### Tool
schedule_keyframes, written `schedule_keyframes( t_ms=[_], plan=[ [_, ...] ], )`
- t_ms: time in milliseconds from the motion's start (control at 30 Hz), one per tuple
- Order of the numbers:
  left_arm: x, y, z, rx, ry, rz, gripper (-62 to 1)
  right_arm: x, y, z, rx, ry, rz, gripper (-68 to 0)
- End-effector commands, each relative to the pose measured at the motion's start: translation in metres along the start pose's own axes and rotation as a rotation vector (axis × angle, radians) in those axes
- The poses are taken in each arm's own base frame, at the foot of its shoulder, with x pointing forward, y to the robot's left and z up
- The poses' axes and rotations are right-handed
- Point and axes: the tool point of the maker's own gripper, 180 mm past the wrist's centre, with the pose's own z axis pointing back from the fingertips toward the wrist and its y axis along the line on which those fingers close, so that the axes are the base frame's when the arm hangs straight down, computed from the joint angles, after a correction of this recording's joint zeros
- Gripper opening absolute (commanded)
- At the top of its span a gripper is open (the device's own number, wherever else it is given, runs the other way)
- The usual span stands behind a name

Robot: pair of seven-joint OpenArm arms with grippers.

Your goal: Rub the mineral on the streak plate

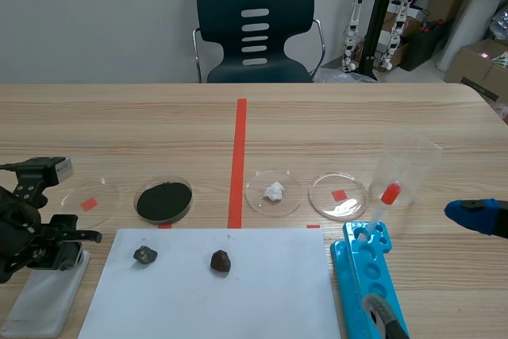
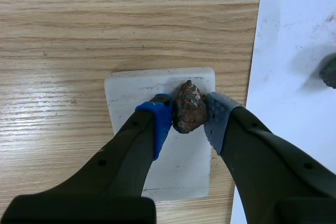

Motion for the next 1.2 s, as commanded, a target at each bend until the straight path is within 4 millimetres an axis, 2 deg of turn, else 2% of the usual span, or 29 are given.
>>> schedule_keyframes(
  t_ms=[0, 67, 267, 367, 500, 667, 800, 967, 1167],
  plan=[
    [0.001, -0.001, 0.001, -0.011, -0.004, -0.001, -51.9, 0.008, -0.001, -0.001, -0.003, -0.030, -0.003, -2.2],
    [0.001, -0.001, 0.001, -0.009, -0.004, -0.001, -51.9, 0.008, -0.001, -0.001, -0.003, -0.030, -0.003, -2.2],
    [-0.003, 0.036, 0.005, 0.192, 0.024, -0.025, -51.9, 0.008, -0.001, -0.001, -0.003, -0.030, -0.003, -2.2],
    [-0.003, 0.045, 0.007, 0.246, 0.027, -0.026, -51.9, 0.008, -0.001, -0.001, -0.003, -0.030, -0.003, -2.2],
    [-0.004, 0.038, 0.005, 0.207, 0.027, -0.021, -51.9, 0.008, -0.001, -0.001, -0.003, -0.030, -0.003, -2.2],
    [0.002, 0.002, 0.000, 0.025, -0.011, -0.005, -51.9, 0.008, -0.001, -0.001, -0.003, -0.030, -0.003, -2.2],
    [0.004, -0.011, -0.001, -0.041, -0.019, 0.002, -51.9, 0.008, -0.001, -0.001, -0.003, -0.030, -0.003, -2.2],
    [0.003, -0.002, -0.001, 0.006, -0.014, -0.017, -51.9, 0.008, -0.001, -0.001, -0.003, -0.030, -0.003, -2.2],
    [-0.005, 0.034, 0.003, 0.200, 0.032, -0.035, -51.9, 0.008, -0.001, -0.001, -0.003, -0.030, -0.003, -2.2]
  ],
)
